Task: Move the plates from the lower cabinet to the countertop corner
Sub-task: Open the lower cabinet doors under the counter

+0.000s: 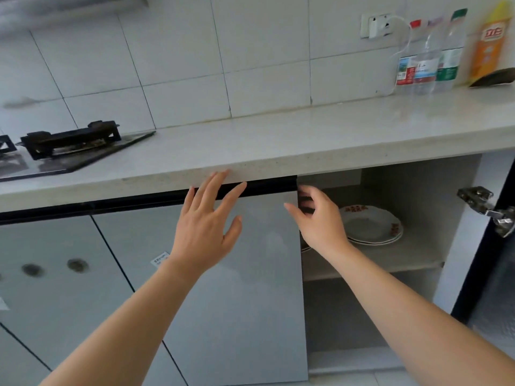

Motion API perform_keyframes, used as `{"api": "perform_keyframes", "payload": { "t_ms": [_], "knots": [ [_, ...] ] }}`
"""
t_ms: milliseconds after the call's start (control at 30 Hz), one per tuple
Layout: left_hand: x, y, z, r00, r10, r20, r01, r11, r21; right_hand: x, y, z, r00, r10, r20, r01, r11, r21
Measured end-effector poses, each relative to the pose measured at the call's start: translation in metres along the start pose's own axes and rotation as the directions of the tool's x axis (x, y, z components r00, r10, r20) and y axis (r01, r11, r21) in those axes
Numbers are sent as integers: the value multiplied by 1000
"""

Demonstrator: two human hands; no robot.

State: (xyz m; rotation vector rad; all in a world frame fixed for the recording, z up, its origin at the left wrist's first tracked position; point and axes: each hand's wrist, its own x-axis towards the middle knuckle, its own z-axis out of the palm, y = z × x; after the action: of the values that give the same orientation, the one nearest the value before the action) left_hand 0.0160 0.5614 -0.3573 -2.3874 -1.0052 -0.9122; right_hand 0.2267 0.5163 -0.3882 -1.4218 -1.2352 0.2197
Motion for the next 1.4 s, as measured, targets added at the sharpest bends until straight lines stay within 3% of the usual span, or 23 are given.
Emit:
{"api": "perform_keyframes", "payload": {
  "t_ms": [167,300,700,1033,1400],
  "knots": [
    [10,-14,1,993,-94,-68,98,994,58,2,3,7,1000,22,-23,-20,995,99],
    [18,-19,-3,973,-211,-91,210,977,-21,1,7,8,999,9,-51,-3,992,128],
    [22,-14,2,963,-250,-99,250,968,-7,-16,9,6,993,-90,-76,101,983,154],
    [15,-18,-30,971,-189,143,200,978,-64,-61,-12,-3,989,-110,-96,118,989,91],
    [-26,-22,-42,978,-147,148,179,955,-236,-86,-27,-1,986,-70,-150,81,994,67]
  ]
}}
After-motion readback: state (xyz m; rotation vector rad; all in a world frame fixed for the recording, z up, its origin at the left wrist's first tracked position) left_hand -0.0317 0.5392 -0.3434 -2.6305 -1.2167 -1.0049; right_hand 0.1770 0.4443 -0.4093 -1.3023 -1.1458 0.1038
